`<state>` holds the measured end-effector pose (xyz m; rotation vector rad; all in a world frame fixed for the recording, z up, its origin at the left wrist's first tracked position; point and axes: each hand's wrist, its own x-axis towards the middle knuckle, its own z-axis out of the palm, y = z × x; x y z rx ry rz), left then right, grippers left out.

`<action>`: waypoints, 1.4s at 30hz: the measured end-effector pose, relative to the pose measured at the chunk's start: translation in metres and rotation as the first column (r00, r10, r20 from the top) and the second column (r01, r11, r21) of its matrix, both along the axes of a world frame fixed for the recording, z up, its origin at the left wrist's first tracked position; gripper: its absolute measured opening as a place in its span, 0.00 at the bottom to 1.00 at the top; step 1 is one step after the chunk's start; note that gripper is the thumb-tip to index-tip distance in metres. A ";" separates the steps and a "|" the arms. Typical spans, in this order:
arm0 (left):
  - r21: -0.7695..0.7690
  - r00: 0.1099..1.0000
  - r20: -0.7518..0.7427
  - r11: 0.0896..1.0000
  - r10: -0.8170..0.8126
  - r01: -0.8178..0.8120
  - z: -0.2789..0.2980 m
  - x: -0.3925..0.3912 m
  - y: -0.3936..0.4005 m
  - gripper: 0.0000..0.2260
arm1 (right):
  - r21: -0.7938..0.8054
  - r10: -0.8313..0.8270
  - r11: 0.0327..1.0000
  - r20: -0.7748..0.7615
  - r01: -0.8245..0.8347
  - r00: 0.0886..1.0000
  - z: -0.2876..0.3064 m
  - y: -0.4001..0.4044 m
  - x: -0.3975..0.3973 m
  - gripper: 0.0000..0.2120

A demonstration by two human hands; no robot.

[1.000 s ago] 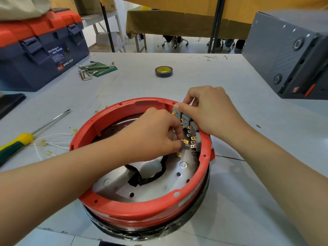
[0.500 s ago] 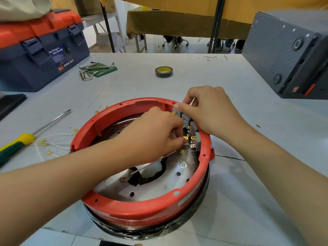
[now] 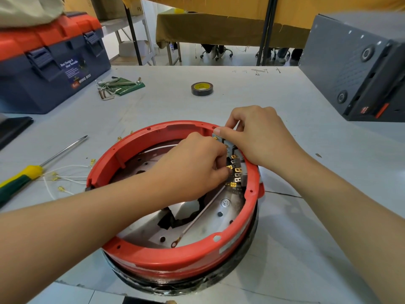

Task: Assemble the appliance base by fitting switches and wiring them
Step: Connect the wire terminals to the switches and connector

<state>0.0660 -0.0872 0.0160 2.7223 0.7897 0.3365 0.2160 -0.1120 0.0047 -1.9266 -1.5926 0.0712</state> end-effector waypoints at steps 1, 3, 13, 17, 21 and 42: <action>-0.006 1.000 0.003 1.000 0.002 -0.002 0.000 0.000 0.000 0.07 | 0.000 -0.001 1.000 0.003 0.001 1.000 0.000 0.000 0.000 0.13; -0.024 1.000 0.007 1.000 0.008 -0.007 -0.001 0.001 0.001 0.07 | 0.003 -0.004 1.000 0.010 0.004 1.000 0.000 0.000 -0.001 0.13; -0.380 0.998 0.052 0.925 0.037 -0.015 0.000 -0.001 0.012 0.06 | 0.011 -0.029 1.000 -0.018 0.029 0.999 -0.003 -0.001 -0.001 0.12; -0.419 0.999 0.041 0.908 -0.002 0.019 0.002 -0.008 0.020 0.05 | 0.001 -0.029 1.000 -0.054 0.029 0.998 -0.003 -0.002 -0.001 0.12; -0.370 0.999 0.049 0.929 -0.017 0.034 0.000 -0.008 0.023 0.05 | -0.019 -0.017 1.000 -0.112 0.015 0.994 -0.002 -0.005 0.002 0.13; -0.015 0.990 -0.010 0.990 -0.141 0.141 -0.006 -0.011 0.021 0.05 | -0.091 -0.005 0.996 0.046 0.009 0.999 0.002 -0.015 0.000 0.21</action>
